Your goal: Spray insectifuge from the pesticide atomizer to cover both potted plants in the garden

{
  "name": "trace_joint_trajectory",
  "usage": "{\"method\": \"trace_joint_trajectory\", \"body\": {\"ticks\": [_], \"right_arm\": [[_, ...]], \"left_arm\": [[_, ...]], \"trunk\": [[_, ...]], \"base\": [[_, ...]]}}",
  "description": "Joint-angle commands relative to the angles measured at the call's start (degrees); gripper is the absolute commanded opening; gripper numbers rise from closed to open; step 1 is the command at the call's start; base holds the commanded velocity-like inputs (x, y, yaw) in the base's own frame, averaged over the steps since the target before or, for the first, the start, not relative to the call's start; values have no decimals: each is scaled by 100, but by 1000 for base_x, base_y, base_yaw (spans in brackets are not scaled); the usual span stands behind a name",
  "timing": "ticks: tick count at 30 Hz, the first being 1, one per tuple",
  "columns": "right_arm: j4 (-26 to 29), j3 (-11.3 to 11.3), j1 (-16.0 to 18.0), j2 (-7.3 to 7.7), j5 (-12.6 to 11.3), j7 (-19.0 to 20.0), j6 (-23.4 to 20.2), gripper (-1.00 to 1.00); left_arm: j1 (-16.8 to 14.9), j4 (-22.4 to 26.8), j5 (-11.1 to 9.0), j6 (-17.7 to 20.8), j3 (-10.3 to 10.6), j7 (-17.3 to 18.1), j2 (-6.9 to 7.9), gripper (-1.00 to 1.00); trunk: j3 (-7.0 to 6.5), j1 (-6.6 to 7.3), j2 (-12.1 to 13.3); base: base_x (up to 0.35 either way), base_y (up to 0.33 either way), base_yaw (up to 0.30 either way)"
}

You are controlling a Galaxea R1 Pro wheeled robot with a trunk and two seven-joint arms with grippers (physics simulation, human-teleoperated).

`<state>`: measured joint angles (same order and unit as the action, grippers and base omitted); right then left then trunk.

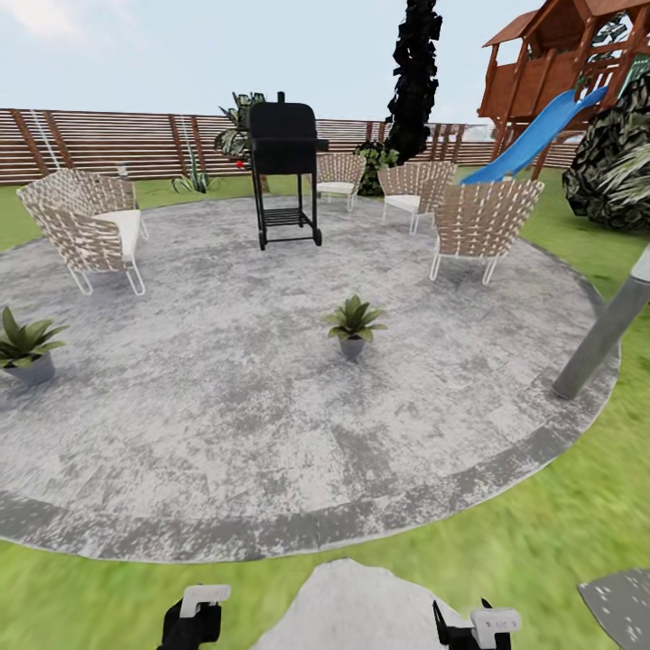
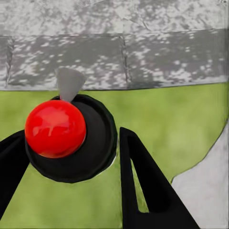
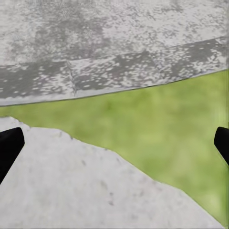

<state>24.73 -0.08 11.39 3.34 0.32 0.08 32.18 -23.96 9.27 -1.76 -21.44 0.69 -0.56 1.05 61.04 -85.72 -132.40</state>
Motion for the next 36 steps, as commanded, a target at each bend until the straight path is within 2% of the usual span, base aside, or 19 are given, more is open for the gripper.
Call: {"method": "trace_joint_trajectory", "body": {"ticks": [1, 36], "right_arm": [[-4, -1, 3, 0, 3, 1, 17, 100], [-12, -1, 3, 0, 8, 1, 17, 100]], "left_arm": [[-3, -5, -18, -19, 10, -5, 1, -100], [-3, -5, -18, -18, 10, -5, 1, -100]], "trunk": [[4, -2, -1], [4, -2, -1]], "base": [[283, -153, 0], [286, -152, 0]]}}
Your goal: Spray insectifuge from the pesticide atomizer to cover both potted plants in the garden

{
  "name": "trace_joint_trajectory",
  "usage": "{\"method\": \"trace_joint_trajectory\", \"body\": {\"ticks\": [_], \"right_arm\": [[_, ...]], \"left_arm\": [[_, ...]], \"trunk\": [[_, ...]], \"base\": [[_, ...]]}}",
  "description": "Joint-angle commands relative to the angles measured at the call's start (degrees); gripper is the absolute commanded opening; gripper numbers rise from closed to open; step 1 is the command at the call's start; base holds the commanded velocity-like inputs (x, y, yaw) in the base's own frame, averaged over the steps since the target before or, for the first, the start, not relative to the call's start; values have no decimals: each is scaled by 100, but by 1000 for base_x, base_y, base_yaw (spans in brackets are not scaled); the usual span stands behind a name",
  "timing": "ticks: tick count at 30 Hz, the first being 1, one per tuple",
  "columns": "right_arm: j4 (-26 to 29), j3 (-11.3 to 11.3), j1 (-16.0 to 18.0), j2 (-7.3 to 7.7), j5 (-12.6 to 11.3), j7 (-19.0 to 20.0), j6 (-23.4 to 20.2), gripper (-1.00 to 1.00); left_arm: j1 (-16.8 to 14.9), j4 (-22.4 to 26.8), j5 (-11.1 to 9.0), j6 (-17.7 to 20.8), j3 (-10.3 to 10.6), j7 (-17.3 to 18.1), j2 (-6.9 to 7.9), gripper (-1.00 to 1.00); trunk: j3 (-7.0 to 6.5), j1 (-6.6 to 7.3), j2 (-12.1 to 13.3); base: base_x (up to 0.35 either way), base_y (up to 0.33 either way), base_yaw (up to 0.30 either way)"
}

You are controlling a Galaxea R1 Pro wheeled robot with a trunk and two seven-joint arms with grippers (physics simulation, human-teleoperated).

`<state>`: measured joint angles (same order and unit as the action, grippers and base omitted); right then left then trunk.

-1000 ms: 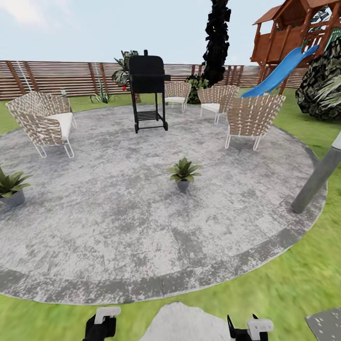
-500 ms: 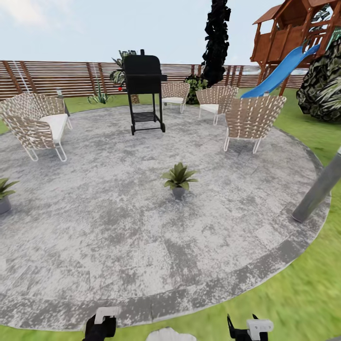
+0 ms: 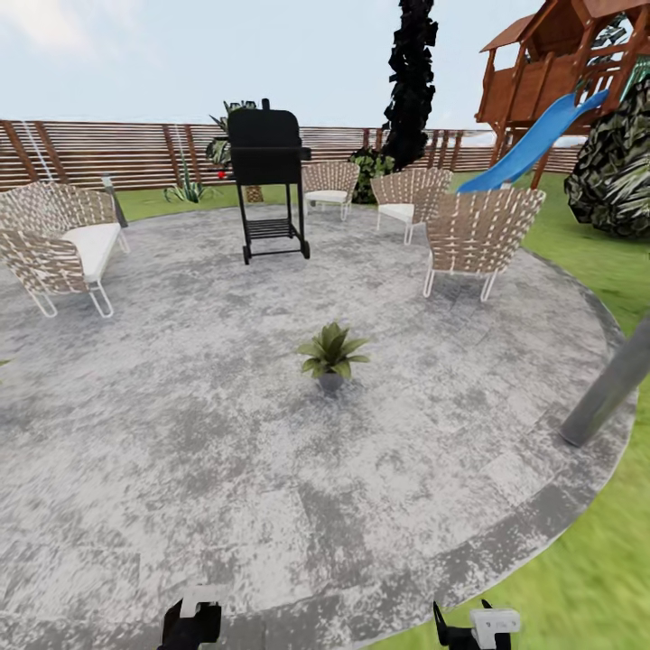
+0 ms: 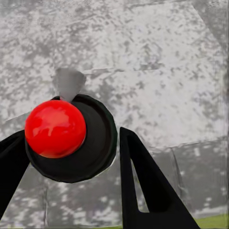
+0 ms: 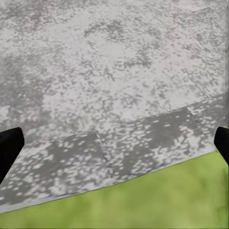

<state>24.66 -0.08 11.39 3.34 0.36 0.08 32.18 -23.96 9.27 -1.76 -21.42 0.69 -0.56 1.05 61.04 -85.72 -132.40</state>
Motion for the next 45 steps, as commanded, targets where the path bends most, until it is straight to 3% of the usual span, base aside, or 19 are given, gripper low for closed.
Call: {"method": "trace_joint_trajectory", "body": {"ticks": [1, 38, 45], "right_arm": [[-5, -1, 3, 0, 5, 1, 17, 100], [-3, -1, 3, 0, -1, 1, 25, 100], [4, -1, 4, -6, -1, 1, 25, 100]], "left_arm": [[-3, -5, -18, -20, 10, -5, 1, -100], [-3, -5, -18, -20, 10, -5, 1, -100], [-3, -5, -19, -20, 10, -5, 1, -100]], "trunk": [[4, -2, -1], [4, -2, -1], [4, -2, -1]], "base": [[299, -142, 0], [316, -105, 0], [325, -77, 167]]}}
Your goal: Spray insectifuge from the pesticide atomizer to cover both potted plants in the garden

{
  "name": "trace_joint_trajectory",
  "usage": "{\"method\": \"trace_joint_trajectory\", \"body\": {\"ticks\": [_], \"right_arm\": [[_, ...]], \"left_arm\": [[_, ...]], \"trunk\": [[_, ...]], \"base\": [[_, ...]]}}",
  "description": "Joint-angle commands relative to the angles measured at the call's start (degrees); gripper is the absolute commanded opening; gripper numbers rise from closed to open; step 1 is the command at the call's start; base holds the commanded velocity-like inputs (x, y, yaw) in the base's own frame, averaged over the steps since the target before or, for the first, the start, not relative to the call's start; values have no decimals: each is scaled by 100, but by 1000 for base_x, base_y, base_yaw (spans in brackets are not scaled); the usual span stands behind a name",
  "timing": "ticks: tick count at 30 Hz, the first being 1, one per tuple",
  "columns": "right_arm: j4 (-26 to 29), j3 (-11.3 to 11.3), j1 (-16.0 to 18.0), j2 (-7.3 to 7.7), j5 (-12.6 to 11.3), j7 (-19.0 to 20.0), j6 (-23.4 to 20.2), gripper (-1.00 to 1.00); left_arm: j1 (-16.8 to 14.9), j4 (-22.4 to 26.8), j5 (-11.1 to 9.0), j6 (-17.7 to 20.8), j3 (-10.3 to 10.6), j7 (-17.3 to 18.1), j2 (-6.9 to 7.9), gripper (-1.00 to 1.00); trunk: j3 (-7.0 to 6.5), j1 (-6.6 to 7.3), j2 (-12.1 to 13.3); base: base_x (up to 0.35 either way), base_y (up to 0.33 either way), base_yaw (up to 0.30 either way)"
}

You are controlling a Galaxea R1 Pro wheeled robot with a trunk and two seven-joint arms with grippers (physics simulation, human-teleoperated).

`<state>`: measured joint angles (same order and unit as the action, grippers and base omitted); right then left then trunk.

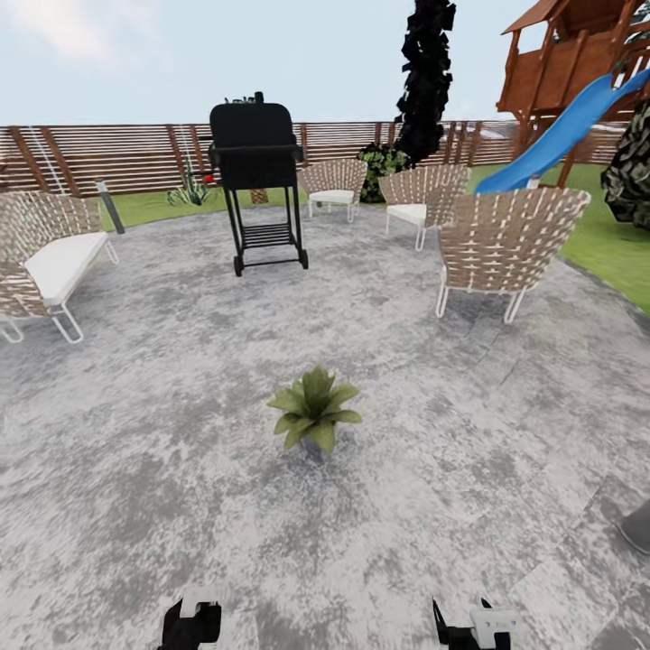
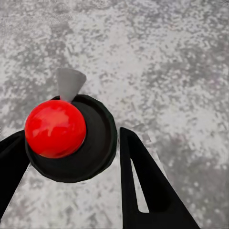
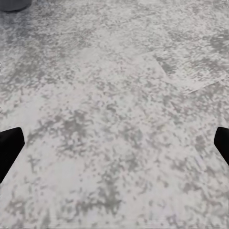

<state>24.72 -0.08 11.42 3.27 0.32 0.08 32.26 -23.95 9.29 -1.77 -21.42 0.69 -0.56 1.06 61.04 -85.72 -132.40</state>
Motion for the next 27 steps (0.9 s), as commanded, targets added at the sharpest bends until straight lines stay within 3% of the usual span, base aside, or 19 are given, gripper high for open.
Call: {"method": "trace_joint_trajectory", "body": {"ticks": [1, 16, 27], "right_arm": [[-3, -1, 1, 0, 3, 3, 15, 100], [-2, -1, 2, -2, 3, 3, 17, 100], [-14, -5, 1, -2, 11, 1, 9, 100]], "left_arm": [[-4, -6, -17, -20, 10, -5, 0, -100], [-4, -6, -17, -20, 10, -5, 0, -100], [-4, 2, -20, -22, 9, -3, 8, -100]], "trunk": [[5, -2, -2], [5, -2, -2], [5, -2, -2]], "base": [[325, -77, 137], [300, -14, 14], [116, 0, 0]]}}
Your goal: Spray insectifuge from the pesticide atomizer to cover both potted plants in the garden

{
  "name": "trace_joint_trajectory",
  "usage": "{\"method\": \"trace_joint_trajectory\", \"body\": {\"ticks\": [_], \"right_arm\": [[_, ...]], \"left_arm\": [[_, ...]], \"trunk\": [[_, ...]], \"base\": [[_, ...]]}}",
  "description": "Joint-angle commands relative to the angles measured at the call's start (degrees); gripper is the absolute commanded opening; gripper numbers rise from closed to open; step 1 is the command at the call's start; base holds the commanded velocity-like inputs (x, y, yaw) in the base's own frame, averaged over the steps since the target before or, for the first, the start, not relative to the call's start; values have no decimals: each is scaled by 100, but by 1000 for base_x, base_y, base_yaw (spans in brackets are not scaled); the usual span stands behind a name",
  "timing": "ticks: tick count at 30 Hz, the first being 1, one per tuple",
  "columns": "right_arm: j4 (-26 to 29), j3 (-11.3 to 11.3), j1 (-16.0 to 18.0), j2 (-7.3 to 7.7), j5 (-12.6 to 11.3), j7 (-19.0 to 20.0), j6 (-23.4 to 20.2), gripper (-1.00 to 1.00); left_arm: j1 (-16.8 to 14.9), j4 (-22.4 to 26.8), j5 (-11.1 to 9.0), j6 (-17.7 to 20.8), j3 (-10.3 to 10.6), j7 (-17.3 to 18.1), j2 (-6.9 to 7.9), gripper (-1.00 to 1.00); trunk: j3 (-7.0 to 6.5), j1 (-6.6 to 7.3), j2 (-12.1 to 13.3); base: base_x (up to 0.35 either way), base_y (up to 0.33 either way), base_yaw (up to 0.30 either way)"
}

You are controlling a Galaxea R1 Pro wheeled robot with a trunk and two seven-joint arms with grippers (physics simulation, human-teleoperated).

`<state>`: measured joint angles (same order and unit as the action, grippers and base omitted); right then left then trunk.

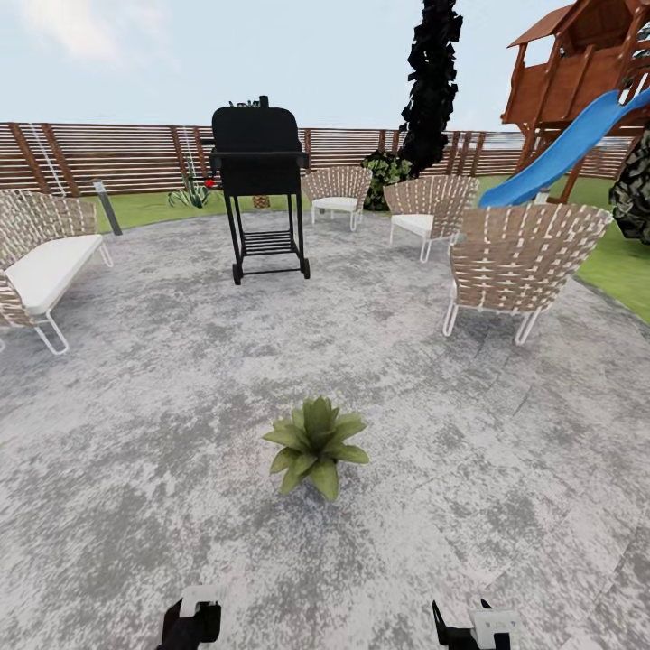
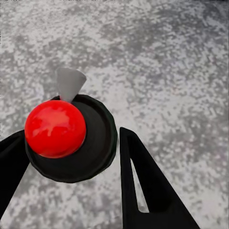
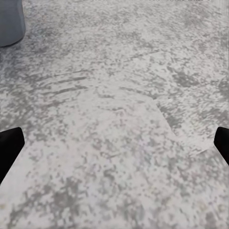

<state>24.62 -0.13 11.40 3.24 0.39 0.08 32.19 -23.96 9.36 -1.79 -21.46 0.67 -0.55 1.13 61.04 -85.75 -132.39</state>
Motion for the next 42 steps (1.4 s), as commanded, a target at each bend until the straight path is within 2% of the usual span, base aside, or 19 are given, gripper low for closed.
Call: {"method": "trace_joint_trajectory", "body": {"ticks": [1, 6, 8, 10, 11, 12, 13, 14, 15, 17, 21, 24, 27, 30, 35, 39, 42], "right_arm": [[0, -4, 3, 1, 4, 4, 16, 100], [24, -5, 9, 12, 105, 17, 8, 100], [46, -5, 11, 34, 366, 28, 7, 100], [69, -5, 8, 46, 718, 34, 7, 100], [109, -5, 5, 51, 1177, 40, 1, 100], [124, -5, 4, 52, 1294, 41, -1, 100], [169, -5, 11, 53, 1781, 52, -16, 100], [216, 1, 76, 53, 2460, 414, -95, 100], [257, 2, 145, 54, 2672, 752, -184, 100], [350, 3, 262, 54, 2898, 1359, -395, 100], [602, 4, 374, 47, 3017, 2175, -730, 100], [856, 4, 416, 44, 3033, 2721, -847, 100], [1038, 4, 499, 30, 3029, 3107, -884, 100], [1085, 4, 653, 16, 3027, 3257, -895, 100], [1096, -5, 768, -9, 3038, 3384, -977, 100], [1121, -19, 866, -67, 3047, 3961, -1311, 100], [1132, -22, 1038, -112, 3052, 4368, -1505, 100]], "left_arm": [[-3, 18, -16, -19, 10, -1, 6, -100], [-14, 79, 10, -9, 42, 72, 48, -100], [-37, 82, 62, 4, 83, 163, 90, -100], [-66, 83, 193, 9, 152, 409, 153, -100], [-67, 84, 463, 27, 253, 846, 290, -100], [-67, 84, 535, 31, 268, 960, 331, -100], [-74, 84, 796, 39, 304, 1402, 484, -100], [-103, 107, 1183, 43, 328, 2037, 691, -100], [-113, 148, 1401, 44, 334, 2328, 804, -100], [-126, 305, 1764, 53, 341, 2810, 971, -100], [-133, 713, 2217, 177, 345, 3494, 1123, -100], [-134, 1150, 2565, 587, 346, 3909, 1155, -100], [-135, 1678, 2907, 1050, 343, 4230, 1151, -100], [-135, 2100, 3136, 1378, 344, 4595, 1128, -100], [-135, 2601, 3384, 1802, 358, 5098, 1067, -100], [-135, 2872, 3683, 2021, 353, 5392, 1008, -100], [-135, 2997, 4002, 2171, 361, 5606, 848, -100]], "trunk": [[4, 1, -2], [4, 1, -2], [4, 1, -2], [4, 1, -2], [4, 1, -2], [4, 1, -2], [4, 1, -2], [4, 1, -2], [4, 1, -2], [4, 1, -2], [4, 1, -2], [4, 1, -2], [4, 1, -2], [4, 1, -2], [4, 1, -2], [4, 1, -2], [4, 1, -2]], "base": [[9, 0, 0], [3, 0, 0], [0, 0, 0], [0, 0, 0], [0, 0, 0], [0, 0, 0], [0, 0, 0], [0, 0, 0], [0, 0, 0], [0, 0, 0], [0, 0, 0], [0, 0, 0], [0, 0, 0], [0, 0, 0], [0, 0, 0], [0, 0, 0], [0, 0, 0]]}}
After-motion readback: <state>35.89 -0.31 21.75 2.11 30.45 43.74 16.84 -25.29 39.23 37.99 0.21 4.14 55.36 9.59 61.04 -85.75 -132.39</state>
